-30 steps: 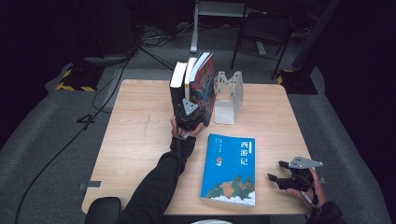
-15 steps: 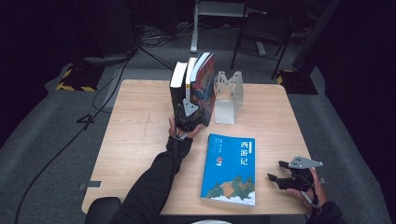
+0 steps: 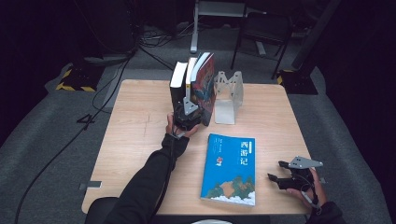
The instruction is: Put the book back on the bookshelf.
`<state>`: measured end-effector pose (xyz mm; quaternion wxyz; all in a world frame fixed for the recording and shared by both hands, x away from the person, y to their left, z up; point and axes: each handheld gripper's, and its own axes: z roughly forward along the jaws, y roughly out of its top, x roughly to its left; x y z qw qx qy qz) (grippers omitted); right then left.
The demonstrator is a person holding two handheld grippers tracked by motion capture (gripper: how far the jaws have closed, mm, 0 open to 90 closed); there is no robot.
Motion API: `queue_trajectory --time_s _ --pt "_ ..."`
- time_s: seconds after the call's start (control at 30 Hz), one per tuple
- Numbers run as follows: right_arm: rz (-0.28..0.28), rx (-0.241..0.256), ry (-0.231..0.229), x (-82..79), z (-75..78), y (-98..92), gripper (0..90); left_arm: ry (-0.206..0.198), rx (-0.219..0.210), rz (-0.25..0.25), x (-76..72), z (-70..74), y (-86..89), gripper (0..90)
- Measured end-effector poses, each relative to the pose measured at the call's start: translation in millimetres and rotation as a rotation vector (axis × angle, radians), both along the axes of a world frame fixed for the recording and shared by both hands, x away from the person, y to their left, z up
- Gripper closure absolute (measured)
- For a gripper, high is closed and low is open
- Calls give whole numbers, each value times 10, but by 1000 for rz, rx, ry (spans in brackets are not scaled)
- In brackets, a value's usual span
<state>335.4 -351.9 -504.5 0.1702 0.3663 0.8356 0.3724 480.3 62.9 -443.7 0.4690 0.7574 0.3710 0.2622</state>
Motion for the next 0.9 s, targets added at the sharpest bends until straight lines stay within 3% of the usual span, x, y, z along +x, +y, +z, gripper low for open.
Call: queue_trajectory --time_s 0.3,0.53,0.9 --pt "-1 -2 0 -1 0 0 237 1 78 -89 -115 13 39 584" --pt "-1 -2 -1 -1 0 1 236 13 134 -182 -335 36 117 551" --pt "-3 -3 -1 -1 0 0 234 32 193 -252 -588 -8 252 511"
